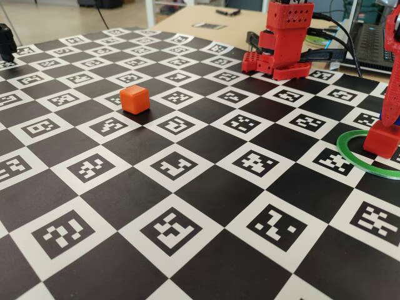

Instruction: Grab the red cube then put it in the green circle then put the blue cube on top and finally the orange cube on top

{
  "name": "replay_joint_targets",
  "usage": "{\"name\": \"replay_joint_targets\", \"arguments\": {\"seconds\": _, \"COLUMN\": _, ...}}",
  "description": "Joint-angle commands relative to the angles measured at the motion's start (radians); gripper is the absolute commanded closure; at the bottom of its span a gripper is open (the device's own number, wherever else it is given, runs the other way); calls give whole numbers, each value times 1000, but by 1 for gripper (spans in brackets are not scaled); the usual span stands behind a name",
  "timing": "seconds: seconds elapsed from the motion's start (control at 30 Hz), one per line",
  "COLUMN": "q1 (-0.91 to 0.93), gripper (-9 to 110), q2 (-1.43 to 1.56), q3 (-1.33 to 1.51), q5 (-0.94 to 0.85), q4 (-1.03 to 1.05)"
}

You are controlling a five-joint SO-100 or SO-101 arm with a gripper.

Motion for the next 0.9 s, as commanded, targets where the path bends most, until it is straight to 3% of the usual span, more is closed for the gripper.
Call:
{"name": "replay_joint_targets", "arguments": {"seconds": 0.0, "q1": -2, "gripper": 94, "q2": 9, "q3": -15, "q5": 8, "q4": -3}}
{"name": "replay_joint_targets", "arguments": {"seconds": 0.87, "q1": 18, "gripper": 94, "q2": 3, "q3": -2, "q5": -12, "q4": 14}}
